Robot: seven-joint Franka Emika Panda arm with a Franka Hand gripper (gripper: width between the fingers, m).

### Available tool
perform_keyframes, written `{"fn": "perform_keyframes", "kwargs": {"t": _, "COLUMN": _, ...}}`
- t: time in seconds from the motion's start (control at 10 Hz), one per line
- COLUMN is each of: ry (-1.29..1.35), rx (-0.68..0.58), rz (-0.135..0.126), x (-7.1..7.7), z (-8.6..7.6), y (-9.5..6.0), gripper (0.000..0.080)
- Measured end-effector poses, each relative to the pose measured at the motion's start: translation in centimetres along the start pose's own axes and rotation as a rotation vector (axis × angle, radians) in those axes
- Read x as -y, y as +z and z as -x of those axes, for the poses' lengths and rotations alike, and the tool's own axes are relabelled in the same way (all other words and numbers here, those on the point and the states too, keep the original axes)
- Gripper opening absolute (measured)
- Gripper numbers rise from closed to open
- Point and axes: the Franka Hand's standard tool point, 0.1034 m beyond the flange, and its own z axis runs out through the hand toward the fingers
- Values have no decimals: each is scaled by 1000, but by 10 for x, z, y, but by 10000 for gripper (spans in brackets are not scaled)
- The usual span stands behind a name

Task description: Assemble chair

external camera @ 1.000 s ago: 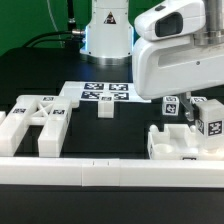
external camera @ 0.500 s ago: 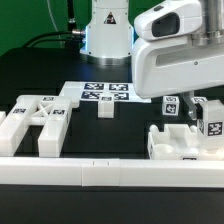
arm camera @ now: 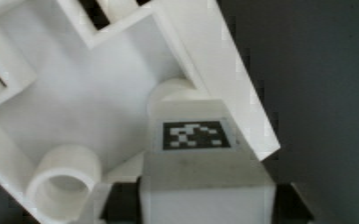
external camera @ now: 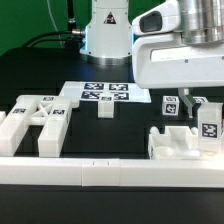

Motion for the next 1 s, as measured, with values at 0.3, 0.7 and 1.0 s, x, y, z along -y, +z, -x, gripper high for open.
{"fn": "perform_keyframes", "kwargs": {"t": 0.3, "ry": 209, "rx": -4, "rz": -10, "x": 0, "z": 0, "y": 0, "gripper": 287}}
{"fn": "perform_keyframes", "kwargs": {"t": 0.7, "ry": 658, "rx": 8, "rz": -42, "x": 3, "z": 11, "y": 3, "gripper": 287}}
{"fn": "perform_keyframes", "kwargs": {"t": 1.0, "ry": 793, "rx": 14, "rz": -52, "x": 5, "z": 11, "y": 3, "gripper": 303}}
